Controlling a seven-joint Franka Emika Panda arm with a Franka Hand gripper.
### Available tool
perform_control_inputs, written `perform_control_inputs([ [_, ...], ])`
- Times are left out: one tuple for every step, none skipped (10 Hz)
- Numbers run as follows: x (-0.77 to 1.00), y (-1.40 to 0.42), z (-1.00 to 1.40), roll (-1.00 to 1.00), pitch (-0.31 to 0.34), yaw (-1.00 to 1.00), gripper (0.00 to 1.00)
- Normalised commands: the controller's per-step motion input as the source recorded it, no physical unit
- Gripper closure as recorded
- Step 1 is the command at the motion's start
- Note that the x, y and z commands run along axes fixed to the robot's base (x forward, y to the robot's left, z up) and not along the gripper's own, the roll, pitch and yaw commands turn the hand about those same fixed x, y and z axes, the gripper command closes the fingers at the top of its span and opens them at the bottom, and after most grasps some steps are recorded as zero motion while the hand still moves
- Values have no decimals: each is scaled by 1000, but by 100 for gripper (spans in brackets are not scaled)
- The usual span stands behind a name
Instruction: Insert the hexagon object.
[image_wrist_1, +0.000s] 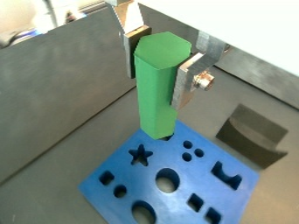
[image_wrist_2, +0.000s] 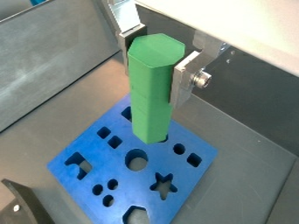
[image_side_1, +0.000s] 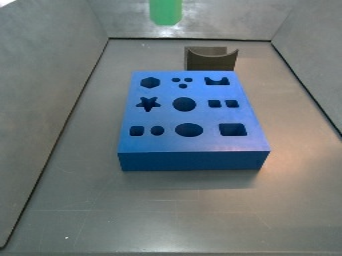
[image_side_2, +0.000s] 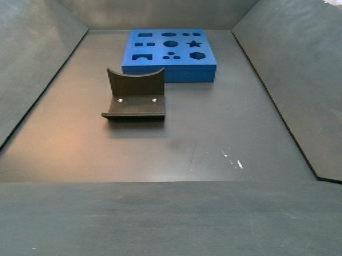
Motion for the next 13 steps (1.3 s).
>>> perform_control_inputs([
  [-149, 177, -1000, 0, -20, -886, 100],
  [-217, 286, -1000, 0, 0, -786, 100],
  [-249, 311, -1000, -6, 0, -740, 100],
  [-220, 286, -931, -106, 3, -654, 100],
  [-106, 297, -749, -189, 34, -571, 100],
  [-37, 334, -680, -224, 44, -503, 100],
  [0, 386, -651, -243, 50, -437, 100],
  [0, 466, -734, -203, 46, -386, 100],
  [0, 411, -483, -296, 0, -251, 100],
  [49, 57, 0, -116, 0, 0, 100],
  [0, 51, 0, 0, 0, 0, 100],
  [0, 171, -369, 101, 39, -34, 100],
  [0, 97, -449, 89, 20, -29, 100],
])
